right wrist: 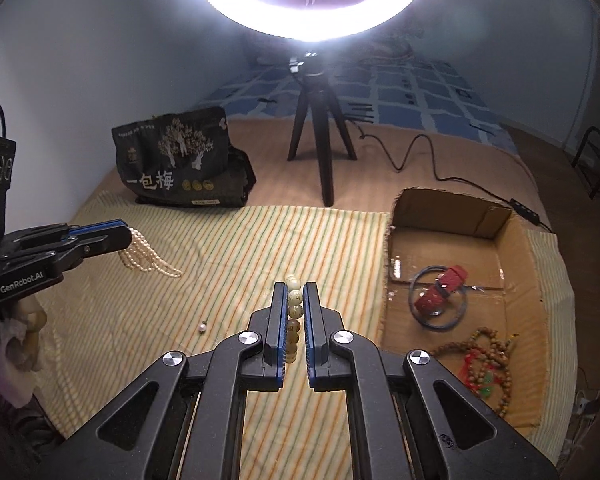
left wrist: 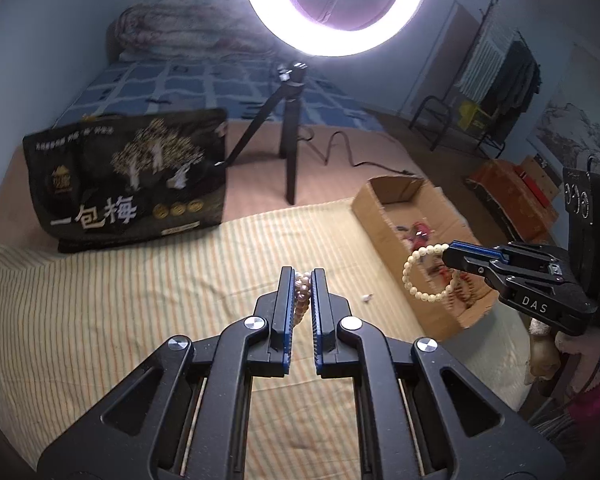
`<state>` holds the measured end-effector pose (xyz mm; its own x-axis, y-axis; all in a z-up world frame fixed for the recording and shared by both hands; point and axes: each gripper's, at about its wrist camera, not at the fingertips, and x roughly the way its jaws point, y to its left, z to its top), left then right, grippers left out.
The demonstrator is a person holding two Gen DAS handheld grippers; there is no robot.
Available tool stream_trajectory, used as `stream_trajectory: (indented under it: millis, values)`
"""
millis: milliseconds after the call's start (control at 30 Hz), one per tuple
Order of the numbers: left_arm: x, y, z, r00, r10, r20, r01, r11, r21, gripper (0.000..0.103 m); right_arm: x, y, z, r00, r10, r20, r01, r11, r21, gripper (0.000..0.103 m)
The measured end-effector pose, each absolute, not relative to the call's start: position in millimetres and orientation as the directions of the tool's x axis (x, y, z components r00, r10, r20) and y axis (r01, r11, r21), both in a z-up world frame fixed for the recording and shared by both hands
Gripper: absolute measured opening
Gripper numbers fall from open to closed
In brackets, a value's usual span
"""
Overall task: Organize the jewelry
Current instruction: 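Lift the necklace and bracelet and carry both over the cardboard box, then open the left tool to drop the necklace while the right tool drops the bracelet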
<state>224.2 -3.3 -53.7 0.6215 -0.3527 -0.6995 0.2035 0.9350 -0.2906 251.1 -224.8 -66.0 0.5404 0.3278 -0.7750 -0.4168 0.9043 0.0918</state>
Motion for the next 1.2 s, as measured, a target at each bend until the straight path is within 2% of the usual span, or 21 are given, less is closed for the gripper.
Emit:
stream_trajectory:
  millis: [533, 1200]
  values:
    - [230, -94, -26, 0.609, -0.46, -0.646, 0.343, 0.887, -0.308, 0.005, 236, -327, -33, 0.638, 0.245, -0.73, -0.256, 0.962, 0.099, 0.006]
    - [267, -187, -47, 0.542, -0.516, -0.663, 0.413, 0.851, -0.325, 0.005, 244, -385, -64, 0.603, 0.181, -0.777, -0.156, 0.982, 0.108, 0.006]
